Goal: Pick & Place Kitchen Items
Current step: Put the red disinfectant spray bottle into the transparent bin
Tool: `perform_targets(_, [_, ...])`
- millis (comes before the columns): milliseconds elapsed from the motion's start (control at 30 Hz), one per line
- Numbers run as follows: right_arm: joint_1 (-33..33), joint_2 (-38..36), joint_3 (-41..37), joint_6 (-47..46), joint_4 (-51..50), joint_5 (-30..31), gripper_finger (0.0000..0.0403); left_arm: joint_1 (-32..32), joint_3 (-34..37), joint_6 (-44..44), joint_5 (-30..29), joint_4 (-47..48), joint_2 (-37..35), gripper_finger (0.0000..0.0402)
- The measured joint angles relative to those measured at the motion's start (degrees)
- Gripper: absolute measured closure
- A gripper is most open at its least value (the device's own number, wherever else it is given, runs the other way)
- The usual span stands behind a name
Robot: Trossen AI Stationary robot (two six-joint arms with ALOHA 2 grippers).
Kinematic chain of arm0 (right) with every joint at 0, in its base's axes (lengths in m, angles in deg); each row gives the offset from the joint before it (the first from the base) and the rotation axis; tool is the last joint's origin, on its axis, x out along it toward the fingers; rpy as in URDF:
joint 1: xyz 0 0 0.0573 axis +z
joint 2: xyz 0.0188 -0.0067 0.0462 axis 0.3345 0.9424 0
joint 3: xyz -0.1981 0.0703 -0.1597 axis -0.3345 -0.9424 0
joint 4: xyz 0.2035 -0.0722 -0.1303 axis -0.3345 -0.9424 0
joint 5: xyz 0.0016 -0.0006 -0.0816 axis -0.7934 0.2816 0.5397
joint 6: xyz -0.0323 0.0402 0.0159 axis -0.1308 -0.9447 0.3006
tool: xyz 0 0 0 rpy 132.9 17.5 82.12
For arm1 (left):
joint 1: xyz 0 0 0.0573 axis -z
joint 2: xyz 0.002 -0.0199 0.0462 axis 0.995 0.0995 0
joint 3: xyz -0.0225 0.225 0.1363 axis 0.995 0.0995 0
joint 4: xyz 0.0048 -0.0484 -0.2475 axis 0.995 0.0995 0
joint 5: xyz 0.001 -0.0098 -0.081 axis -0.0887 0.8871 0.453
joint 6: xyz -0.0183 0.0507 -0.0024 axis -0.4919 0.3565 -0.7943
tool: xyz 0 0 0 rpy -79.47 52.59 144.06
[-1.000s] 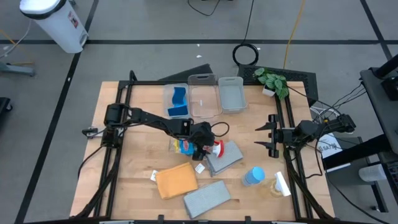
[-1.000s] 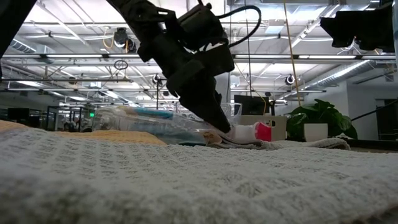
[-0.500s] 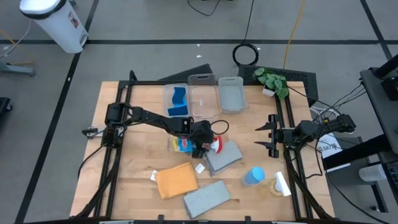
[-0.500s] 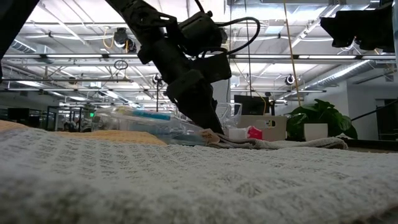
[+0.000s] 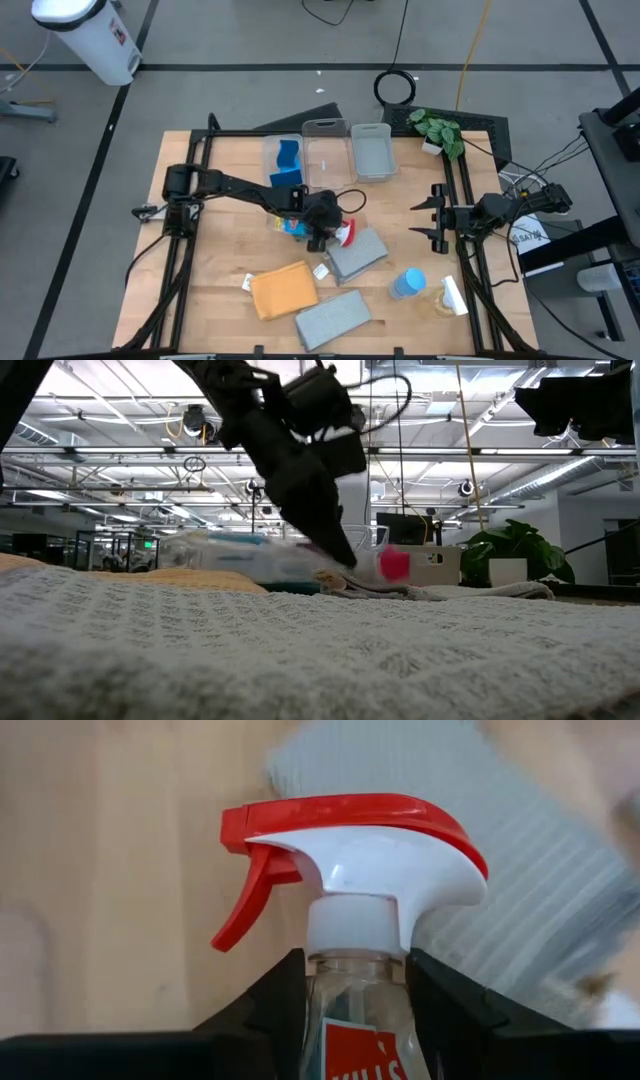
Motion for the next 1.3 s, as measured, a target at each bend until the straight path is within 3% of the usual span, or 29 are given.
perform_targets(333, [-0.01,0.0,0.02,0.0,0.02,0.0,0.0195,1.27,0.0,-0.64,-7.08,-3.23,-14.16,0.0254])
perform_targets(633, [0.0,0.0,0.0,0.0,0.0,0.0,0.0195,-2.29,0.04,5.28,-7.92,-15.43,-23.59,0.0256])
perform_targets(733, [-0.01,0.0,0.01,-0.01,0.01,0.0,0.0195,-6.53,0.04,7.17,-2.59,-18.75,-24.05,0.0256])
perform_targets(933, [-0.02,0.0,0.02,-0.02,0.11,0.0,0.0195,-18.05,0.96,3.64,15.26,-26.42,-21.78,0.0256])
perform_targets(1067, [-0.01,0.0,0.0,-0.01,0.11,0.0,0.0195,-24.34,4.67,-3.83,27.08,-41.56,-19.47,0.0256])
perform_targets(1167, [0.0,0.0,0.0,-0.02,0.09,0.0,0.0195,-27.97,8.7,-10.68,31.01,-55.11,-17.79,0.0256])
perform_targets(1300, [-0.02,0.0,0.01,-0.01,0.02,0.0,0.0195,-31.11,14.77,-18.99,31.77,-71.3,-14.09,0.0256])
